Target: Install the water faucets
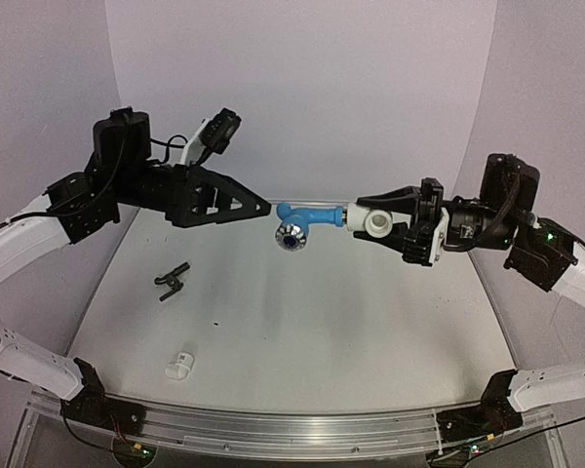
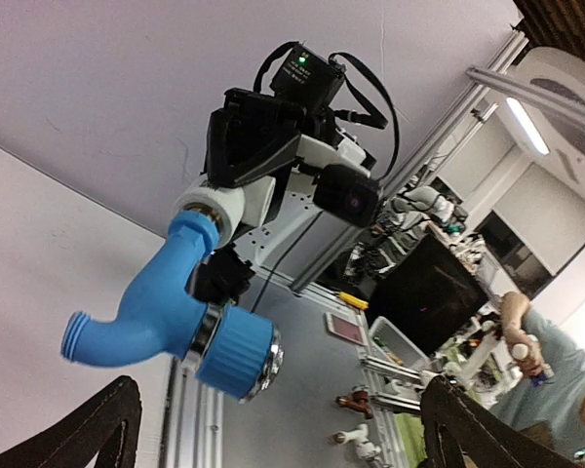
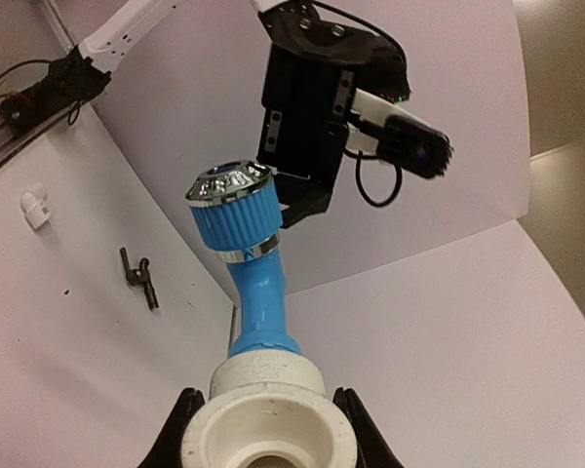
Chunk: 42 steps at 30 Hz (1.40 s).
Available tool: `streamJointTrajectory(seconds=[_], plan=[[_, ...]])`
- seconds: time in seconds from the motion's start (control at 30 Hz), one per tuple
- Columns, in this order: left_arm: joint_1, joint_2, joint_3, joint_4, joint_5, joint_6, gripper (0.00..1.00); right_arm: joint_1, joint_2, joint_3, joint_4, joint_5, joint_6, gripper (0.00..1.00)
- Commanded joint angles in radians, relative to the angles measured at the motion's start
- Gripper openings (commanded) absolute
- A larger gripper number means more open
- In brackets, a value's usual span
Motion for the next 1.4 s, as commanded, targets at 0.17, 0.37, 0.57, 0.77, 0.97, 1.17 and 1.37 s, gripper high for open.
streamJointTrajectory(seconds=[0.17,0.37,0.57,0.77,0.97,1.17,1.37], plan=[[0.024,0.104,0.007,0.240,0.198,-0.329,1.00,0.011,-0.071,-0.114,0.215,-0.089,-0.401,0.00],[0.065,0.109,0.034,0.136,0.198,-0.318,1.00,0.011,-0.084,-0.133,0.227,-0.095,-0.446,0.00],[0.124,0.106,0.008,0.087,0.176,-0.334,1.00,0.012,-0.090,-0.133,0.232,-0.108,-0.473,0.00],[0.101,0.155,-0.050,0.304,0.272,-0.427,1.00,0.020,-0.057,-0.129,0.237,-0.142,-0.525,0.00],[0.055,0.192,-0.038,0.326,0.312,-0.420,0.94,0.034,-0.016,-0.114,0.258,-0.146,-0.534,0.00],[0.038,0.216,-0.037,0.330,0.372,-0.416,0.80,0.038,0.012,-0.110,0.276,-0.139,-0.540,0.00],[0.030,0.232,-0.026,0.279,0.381,-0.379,0.79,0.039,0.028,-0.098,0.294,-0.127,-0.540,0.00]])
